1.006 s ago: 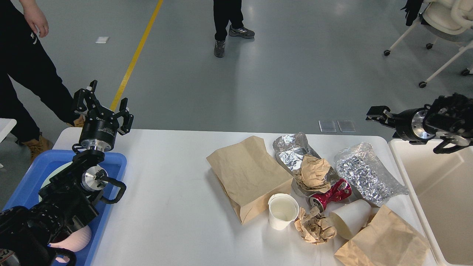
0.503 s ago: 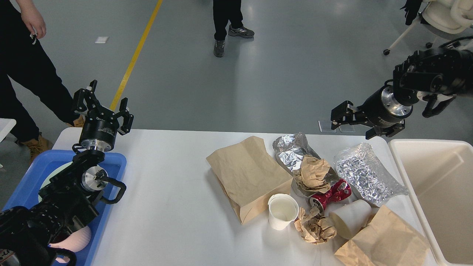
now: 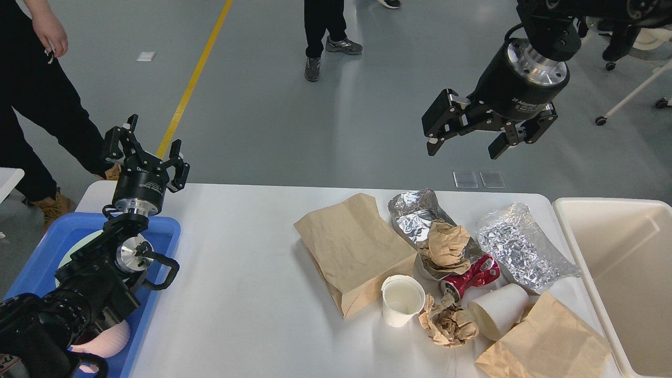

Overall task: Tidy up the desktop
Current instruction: 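Swing the right gripper over and lower it onto the white paper cup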

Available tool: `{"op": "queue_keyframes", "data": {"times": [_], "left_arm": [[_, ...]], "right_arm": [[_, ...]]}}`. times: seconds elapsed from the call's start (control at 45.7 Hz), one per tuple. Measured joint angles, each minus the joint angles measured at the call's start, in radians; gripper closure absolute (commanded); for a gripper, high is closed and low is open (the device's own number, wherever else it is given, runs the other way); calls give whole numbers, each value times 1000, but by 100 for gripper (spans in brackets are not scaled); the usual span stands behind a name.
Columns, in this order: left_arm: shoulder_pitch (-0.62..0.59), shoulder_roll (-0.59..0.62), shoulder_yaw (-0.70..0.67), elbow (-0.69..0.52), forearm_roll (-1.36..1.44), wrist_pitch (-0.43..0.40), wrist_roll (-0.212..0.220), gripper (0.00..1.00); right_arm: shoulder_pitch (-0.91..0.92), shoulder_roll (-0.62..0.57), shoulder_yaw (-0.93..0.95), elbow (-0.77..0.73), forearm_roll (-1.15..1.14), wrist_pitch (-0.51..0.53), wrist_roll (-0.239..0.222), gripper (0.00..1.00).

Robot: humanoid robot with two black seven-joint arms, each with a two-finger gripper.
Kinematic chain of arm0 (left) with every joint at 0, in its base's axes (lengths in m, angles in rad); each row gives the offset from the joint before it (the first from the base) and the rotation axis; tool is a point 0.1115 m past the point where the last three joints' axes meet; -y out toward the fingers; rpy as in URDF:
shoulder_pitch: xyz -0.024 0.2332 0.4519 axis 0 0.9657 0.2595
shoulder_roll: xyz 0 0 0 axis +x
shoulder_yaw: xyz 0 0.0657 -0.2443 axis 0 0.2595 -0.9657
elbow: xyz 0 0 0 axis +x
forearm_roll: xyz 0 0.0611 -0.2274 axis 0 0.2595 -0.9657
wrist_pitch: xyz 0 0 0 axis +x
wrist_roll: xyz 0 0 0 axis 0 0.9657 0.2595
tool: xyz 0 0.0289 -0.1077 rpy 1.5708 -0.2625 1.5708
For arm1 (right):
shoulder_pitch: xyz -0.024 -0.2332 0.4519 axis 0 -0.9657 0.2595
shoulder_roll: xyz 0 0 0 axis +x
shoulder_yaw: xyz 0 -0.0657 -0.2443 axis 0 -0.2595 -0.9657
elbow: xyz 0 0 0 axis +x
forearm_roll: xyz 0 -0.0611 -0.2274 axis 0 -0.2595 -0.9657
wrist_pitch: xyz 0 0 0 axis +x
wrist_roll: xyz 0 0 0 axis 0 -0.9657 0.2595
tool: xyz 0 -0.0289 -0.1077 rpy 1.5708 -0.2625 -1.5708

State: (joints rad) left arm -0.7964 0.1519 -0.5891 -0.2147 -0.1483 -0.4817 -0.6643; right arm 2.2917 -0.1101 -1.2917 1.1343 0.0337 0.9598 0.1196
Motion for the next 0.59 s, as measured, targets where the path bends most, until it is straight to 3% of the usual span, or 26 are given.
{"op": "queue_keyframes", "data": {"times": [0.219,0.459,0.591], "left_arm": [[0,0,0,0,0,0,-1,4],[1,0,0,0,1,-1,-2,4],[1,0,0,0,0,-1,-2,4]], "right_arm": [[-1,35,16,8,-7,0,-4,0],[-287,132,73,-34,-14,-3,-7,0],[-433,168,75,-68,-14,-74,-8,0]]}}
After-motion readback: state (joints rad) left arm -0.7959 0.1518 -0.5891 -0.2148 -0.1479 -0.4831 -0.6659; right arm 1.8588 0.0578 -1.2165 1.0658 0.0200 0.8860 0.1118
